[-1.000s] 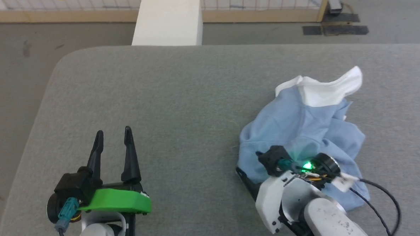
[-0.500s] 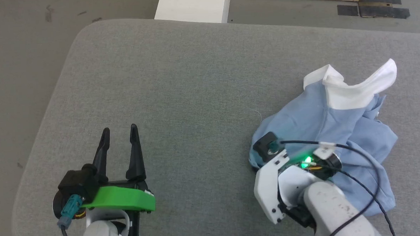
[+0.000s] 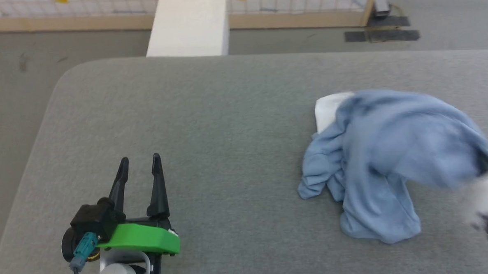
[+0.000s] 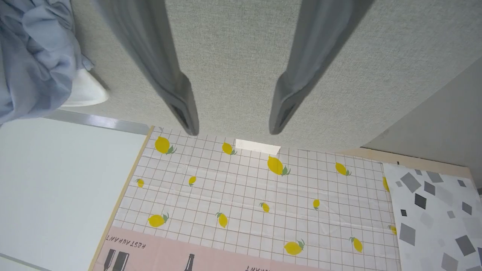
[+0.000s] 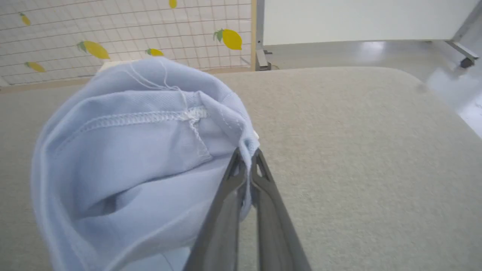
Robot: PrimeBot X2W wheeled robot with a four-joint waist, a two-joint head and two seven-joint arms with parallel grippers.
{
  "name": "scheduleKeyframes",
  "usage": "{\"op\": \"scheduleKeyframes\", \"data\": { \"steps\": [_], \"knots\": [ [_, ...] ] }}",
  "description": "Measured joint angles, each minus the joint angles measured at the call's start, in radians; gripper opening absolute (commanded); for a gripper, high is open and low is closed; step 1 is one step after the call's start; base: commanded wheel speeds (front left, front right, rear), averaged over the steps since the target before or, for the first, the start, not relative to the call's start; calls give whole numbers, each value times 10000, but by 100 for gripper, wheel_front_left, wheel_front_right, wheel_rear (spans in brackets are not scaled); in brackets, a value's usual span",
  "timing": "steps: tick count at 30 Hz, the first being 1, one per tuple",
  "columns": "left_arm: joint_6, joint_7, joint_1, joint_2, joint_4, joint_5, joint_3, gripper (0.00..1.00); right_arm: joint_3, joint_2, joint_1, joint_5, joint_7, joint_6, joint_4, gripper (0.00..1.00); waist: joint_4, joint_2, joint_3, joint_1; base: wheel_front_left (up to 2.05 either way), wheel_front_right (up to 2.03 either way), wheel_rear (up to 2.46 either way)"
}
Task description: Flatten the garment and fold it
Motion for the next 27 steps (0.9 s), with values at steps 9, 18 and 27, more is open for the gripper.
{"op": "scheduleKeyframes", "data": {
  "steps": [9,18,27],
  "knots": [
    [-90,0,65,-2,123,6,-61,100,-3212,0,1298,-282,347,0,2140,100,-590,0,-411,0,0,0,0],
    [-244,-2,94,-2,380,33,-242,100,-2259,-31,1256,-449,-3306,0,1676,100,-779,0,-446,0,0,0,0],
    [-537,362,-2404,-25,2265,-470,-2558,100,1072,8,1203,188,-5797,2,918,100,-1239,0,207,0,0,0,0]
  ]
}}
